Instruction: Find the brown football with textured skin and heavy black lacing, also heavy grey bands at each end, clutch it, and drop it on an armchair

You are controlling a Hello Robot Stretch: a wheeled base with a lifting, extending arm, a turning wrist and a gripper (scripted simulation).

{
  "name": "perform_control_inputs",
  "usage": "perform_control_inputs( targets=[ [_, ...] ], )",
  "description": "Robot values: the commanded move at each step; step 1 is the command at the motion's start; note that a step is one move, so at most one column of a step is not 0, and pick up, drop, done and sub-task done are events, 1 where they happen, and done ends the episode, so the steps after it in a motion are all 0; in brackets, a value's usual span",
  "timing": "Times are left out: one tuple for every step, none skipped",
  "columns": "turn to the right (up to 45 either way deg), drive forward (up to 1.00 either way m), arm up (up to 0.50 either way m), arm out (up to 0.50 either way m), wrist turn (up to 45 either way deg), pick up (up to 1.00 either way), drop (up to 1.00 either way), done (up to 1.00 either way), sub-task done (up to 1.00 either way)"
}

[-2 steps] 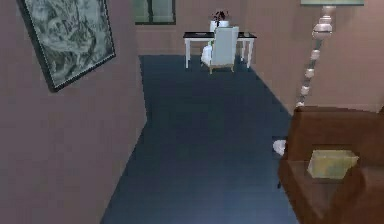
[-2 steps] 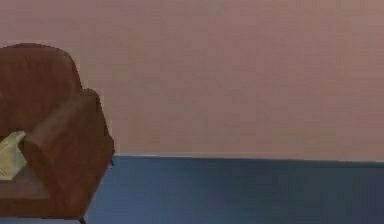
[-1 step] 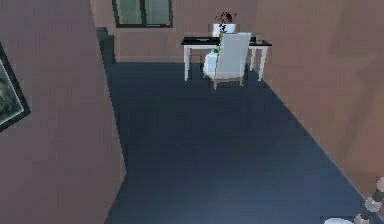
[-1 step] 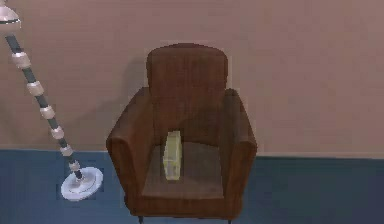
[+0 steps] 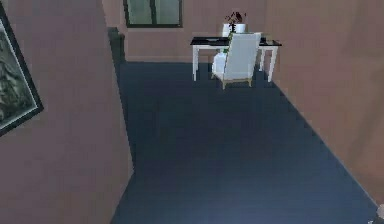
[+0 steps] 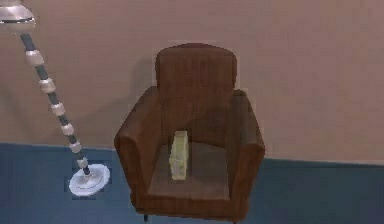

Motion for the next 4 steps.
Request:
perform_control_inputs(
  targets=[
    [0.0, 1.0, 0.0, 0.0, 0.0, 0.0, 0.0, 0.0, 0.0],
    [0.0, 0.8, 0.0, 0.0, 0.0, 0.0, 0.0, 0.0, 0.0],
    [-45.0, 0.0, 0.0, 0.0, 0.0, 0.0, 0.0, 0.0, 0.0],
    [-3.0, 0.0, 0.0, 0.0, 0.0, 0.0, 0.0, 0.0, 0.0]
  ],
)
